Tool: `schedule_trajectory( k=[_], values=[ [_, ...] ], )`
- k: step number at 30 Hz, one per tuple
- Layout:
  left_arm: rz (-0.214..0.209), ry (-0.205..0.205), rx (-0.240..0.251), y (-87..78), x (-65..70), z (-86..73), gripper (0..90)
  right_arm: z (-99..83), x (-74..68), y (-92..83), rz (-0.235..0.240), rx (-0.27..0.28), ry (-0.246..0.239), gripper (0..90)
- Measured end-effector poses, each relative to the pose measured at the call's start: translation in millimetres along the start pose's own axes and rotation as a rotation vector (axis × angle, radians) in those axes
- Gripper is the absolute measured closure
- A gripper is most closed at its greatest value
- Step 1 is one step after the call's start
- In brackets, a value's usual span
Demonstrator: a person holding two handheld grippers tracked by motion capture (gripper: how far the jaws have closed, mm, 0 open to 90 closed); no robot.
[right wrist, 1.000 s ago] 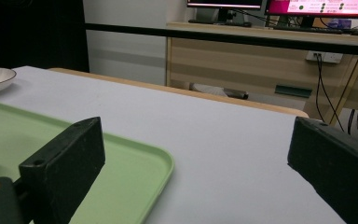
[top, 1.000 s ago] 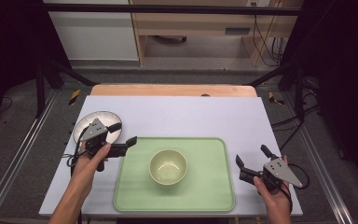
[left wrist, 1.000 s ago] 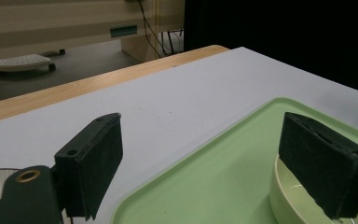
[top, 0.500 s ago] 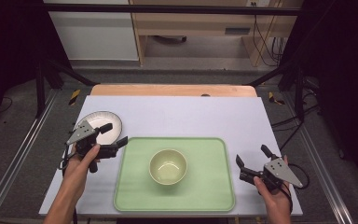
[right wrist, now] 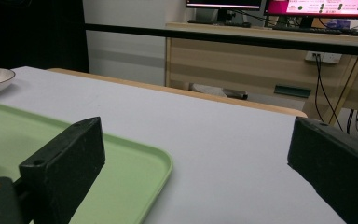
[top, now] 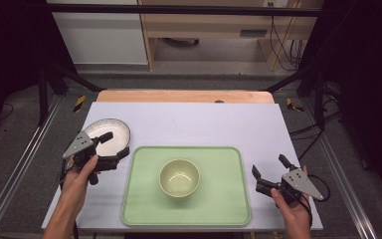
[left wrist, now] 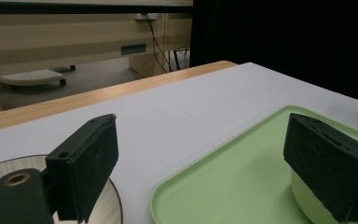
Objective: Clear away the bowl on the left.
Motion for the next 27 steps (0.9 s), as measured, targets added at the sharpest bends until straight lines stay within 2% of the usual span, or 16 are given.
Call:
schedule_trajectory(
  k=[12, 17, 25, 27],
  values=[
    [0.016, 0.004, 0.005, -6.5, -10.4, -8.8, 9.8, -0.1, 0.1, 0.2, 0.0, 0.0, -0.001, 4.2],
    [0.014, 0.021, 0.016, -11.8, -15.3, -14.8, 9.5, -0.1, 0.1, 0.3, 0.001, 0.0, -0.001, 4.2],
    [0.014, 0.013, 0.043, -19.5, -21.4, -23.2, 8.9, 0.1, -0.3, 0.6, 0.003, 0.002, -0.002, 4.2],
    [0.019, 0.008, 0.036, -20.9, -23.5, -26.1, 8.9, 0.0, 0.0, 0.8, 0.003, 0.003, -0.001, 4.2]
  ],
)
Point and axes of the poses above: each handheld gripper's, and its own axes: y roughly forward along the jaws, z roughly out of its top, x roughly to its right, the point moved 3 cm from there along y, roughly forward along the jaws, and after that the axes turned 8 degrees about -y, right-handed, at the moved point
